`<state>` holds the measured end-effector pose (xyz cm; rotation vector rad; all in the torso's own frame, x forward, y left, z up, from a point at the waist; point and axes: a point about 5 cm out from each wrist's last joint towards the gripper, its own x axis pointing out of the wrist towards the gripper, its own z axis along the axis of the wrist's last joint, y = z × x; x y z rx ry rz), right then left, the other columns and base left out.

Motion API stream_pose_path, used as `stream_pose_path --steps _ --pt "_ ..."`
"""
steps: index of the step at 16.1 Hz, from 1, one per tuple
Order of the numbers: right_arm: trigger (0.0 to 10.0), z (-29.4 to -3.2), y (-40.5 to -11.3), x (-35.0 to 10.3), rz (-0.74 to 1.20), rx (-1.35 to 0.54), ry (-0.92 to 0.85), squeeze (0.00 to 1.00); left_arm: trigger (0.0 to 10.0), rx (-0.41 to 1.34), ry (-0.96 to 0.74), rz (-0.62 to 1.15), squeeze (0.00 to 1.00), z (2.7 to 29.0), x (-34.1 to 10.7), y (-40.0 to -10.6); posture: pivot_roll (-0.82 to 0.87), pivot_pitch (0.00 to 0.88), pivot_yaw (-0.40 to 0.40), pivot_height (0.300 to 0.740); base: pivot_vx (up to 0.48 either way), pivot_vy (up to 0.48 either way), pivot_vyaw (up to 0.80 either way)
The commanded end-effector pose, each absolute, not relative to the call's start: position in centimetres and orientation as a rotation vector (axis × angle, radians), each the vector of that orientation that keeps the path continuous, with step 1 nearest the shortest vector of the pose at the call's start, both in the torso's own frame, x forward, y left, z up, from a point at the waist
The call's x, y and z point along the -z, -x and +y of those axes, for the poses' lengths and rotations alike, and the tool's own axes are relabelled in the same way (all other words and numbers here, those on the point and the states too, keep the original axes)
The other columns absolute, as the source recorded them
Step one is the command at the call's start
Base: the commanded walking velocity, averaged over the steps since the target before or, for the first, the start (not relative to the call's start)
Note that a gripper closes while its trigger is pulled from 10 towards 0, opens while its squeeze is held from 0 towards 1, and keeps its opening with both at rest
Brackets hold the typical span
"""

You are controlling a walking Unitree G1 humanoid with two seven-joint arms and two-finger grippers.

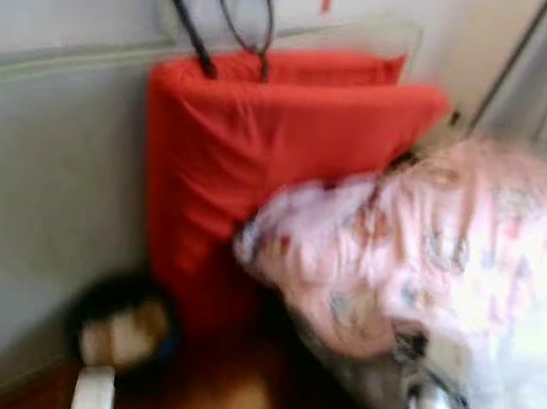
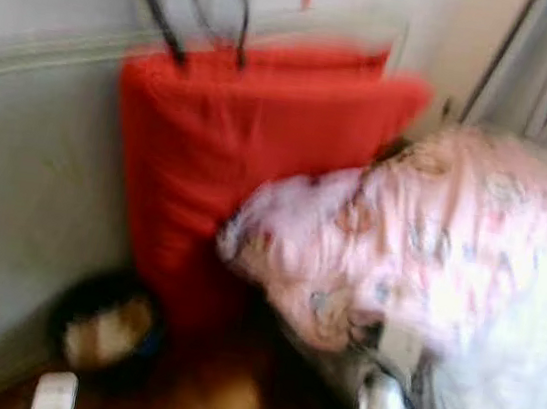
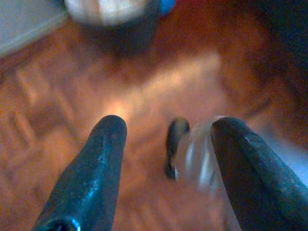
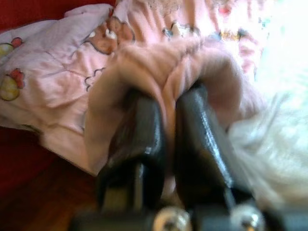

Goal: Clean up the room

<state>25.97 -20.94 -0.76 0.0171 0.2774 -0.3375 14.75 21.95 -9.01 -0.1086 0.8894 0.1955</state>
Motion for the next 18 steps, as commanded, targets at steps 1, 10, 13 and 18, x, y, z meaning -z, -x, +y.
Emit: stream_pose_path --steps 1,10,13,18 --pt "10.0 -20.9 -26.2 0.5 0.258 0.337 -0.005 0.00 10.0 -0.190 0.083 0.849 0.00 22.4 8.3 -16.1 0.07 0.000 -0.024 0.740 0.000 0.000 0.00" --pt "10.0 -21.7 -24.2 2.9 0.458 0.381 0.020 0.00 10.0 -0.180 0.072 0.851 0.00 22.3 8.4 -16.0 0.07 0.000 -0.027 0.740 0.000 0.000 0.00" --pt "10.0 -21.2 -23.1 4.3 0.574 0.333 0.017 0.16 10.0 -0.182 0.068 0.857 0.00 22.5 8.4 -15.8 0.07 0.000 -0.026 0.740 0.000 0.000 0.00" --pt "10.0 -21.2 -22.9 4.5 0.584 0.336 0.021 1.00 10.0 -0.182 0.066 0.859 0.00 22.6 8.4 -15.8 0.07 0.000 -0.024 0.740 0.000 0.000 0.00"
